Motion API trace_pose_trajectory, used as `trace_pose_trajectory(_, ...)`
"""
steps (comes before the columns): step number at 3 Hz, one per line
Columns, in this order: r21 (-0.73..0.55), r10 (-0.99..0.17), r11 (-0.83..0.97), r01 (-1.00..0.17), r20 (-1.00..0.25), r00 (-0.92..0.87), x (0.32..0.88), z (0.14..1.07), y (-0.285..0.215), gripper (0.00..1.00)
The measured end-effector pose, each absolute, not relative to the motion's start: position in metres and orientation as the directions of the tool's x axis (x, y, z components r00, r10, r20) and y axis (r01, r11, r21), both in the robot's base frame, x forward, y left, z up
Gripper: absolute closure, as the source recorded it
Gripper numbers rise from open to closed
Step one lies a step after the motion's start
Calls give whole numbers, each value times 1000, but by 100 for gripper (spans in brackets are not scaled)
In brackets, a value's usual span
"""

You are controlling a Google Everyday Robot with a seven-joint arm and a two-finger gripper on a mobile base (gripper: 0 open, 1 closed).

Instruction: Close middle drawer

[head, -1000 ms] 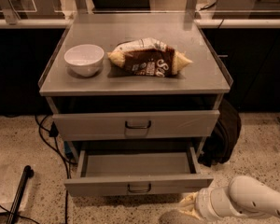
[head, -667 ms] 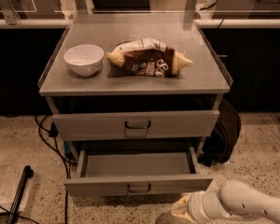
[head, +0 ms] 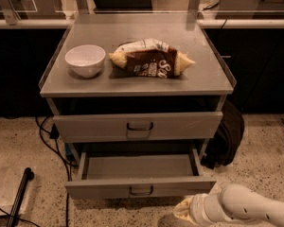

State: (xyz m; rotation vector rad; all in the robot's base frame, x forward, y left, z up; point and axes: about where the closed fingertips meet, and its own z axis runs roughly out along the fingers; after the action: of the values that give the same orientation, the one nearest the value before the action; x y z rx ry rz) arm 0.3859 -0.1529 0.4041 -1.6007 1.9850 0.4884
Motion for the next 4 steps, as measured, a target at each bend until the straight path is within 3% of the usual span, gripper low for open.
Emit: trace_pose_trajectory(4, -347, -825, 226, -911, -565, 11, 451, 382, -165, 100)
